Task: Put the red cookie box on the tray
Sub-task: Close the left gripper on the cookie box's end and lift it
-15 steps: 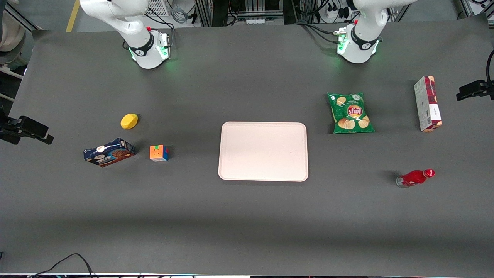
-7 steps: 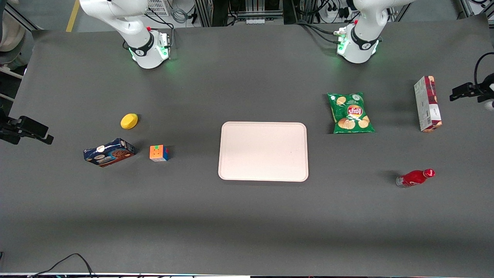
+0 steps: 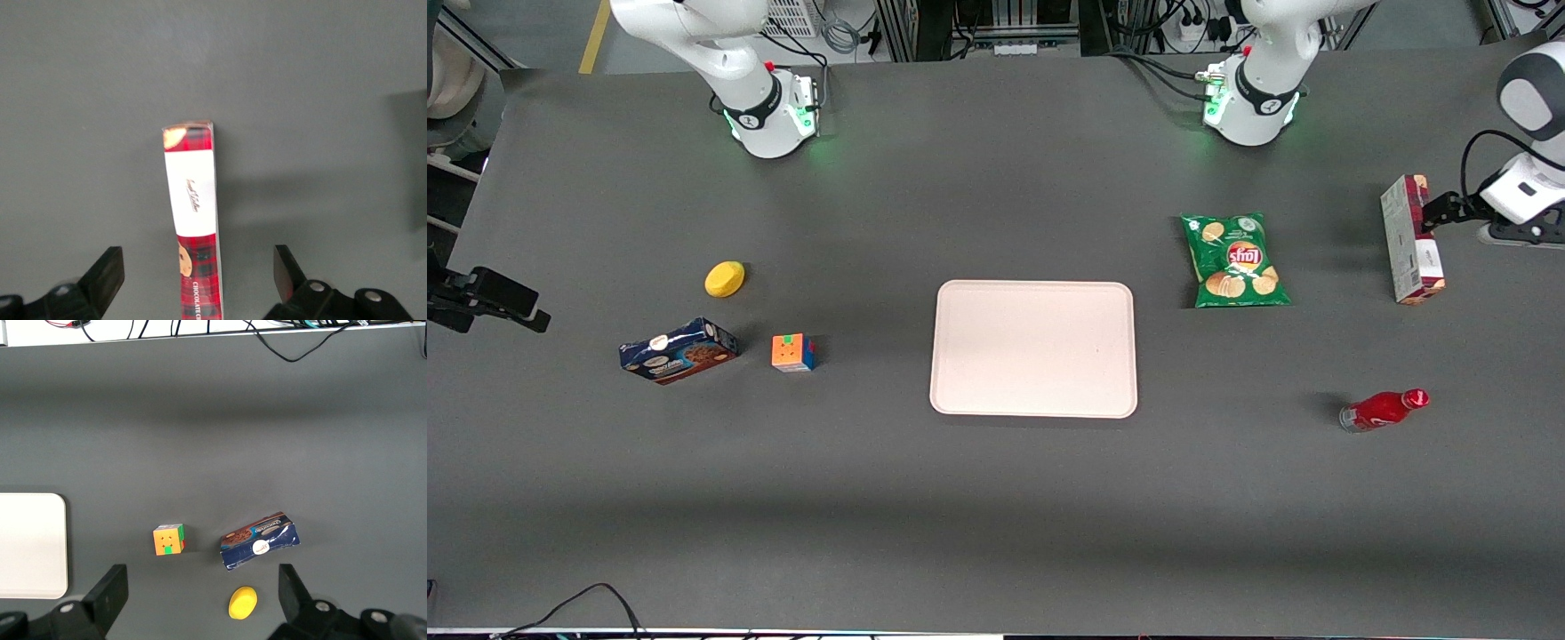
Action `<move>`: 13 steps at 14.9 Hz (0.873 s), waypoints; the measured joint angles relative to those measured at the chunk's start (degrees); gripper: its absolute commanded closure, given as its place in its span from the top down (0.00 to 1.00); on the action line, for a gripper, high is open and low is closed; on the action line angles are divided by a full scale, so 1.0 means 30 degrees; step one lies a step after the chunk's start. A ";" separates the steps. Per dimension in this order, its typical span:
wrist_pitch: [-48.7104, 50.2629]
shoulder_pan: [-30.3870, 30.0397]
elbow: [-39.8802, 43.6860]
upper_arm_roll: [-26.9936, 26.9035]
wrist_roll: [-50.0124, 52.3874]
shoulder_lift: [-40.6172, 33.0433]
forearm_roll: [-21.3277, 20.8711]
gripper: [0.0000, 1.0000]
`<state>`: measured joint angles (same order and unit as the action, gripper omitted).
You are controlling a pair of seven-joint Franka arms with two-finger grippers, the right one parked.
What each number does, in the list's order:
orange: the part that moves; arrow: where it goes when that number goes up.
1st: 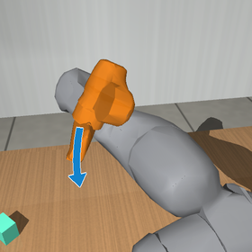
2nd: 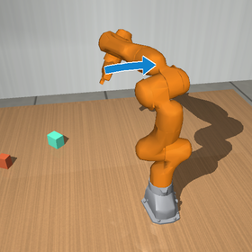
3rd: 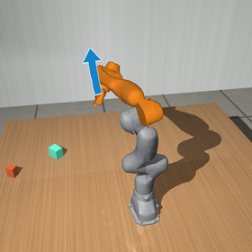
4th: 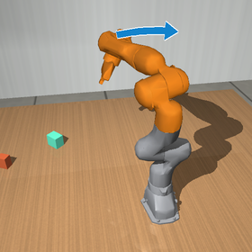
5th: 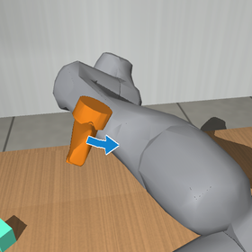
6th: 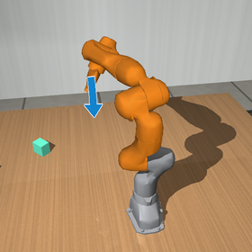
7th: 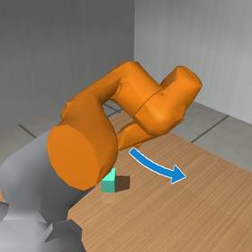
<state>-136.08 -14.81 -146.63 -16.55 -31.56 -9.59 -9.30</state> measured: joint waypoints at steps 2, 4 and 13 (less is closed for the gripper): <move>-0.0448 -0.0204 -0.0688 0.0000 -0.0176 -0.0021 -0.0072 1.00; -0.1402 -0.0451 -0.1225 -0.0042 -0.0763 0.0058 -0.0126 1.00; -0.4742 -0.1140 -0.2186 -0.0847 -0.2214 0.2560 -0.0158 1.00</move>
<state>-150.31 -18.23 -153.19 -19.09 -38.20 -1.91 -9.77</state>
